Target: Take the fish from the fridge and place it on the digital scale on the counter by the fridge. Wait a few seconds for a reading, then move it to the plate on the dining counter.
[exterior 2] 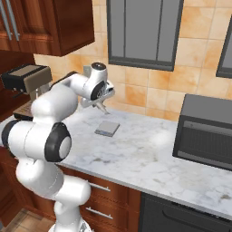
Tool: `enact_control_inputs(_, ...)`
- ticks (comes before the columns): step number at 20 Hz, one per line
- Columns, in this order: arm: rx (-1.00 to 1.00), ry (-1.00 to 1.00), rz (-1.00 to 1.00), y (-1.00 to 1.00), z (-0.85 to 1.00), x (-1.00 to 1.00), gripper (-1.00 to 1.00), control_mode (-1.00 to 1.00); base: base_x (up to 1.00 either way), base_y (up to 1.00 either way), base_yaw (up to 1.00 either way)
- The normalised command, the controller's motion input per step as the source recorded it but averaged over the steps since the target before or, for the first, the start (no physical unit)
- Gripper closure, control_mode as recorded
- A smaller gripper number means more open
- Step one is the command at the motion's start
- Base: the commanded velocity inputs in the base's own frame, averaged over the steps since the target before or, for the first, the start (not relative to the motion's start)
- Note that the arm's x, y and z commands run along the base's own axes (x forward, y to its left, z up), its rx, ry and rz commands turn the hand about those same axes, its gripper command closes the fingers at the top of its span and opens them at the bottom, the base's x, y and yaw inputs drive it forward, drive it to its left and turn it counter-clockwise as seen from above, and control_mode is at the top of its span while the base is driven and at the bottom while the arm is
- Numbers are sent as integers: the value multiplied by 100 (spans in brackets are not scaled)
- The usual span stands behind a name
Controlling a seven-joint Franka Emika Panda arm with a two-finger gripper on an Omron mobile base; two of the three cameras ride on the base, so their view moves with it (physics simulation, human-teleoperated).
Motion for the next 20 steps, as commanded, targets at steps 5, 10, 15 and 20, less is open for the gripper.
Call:
enact_control_inputs(5,5,14,-20,0,93,-87,100,-100,0,0,0)
enact_control_inputs(10,1,9,-17,0,53,-100,100,-100,0,0,0)
enact_control_inputs(15,0,0,-11,0,13,-100,100,-100,0,0,0)
enact_control_inputs(20,0,0,-10,0,0,-98,100,-100,0,0,0)
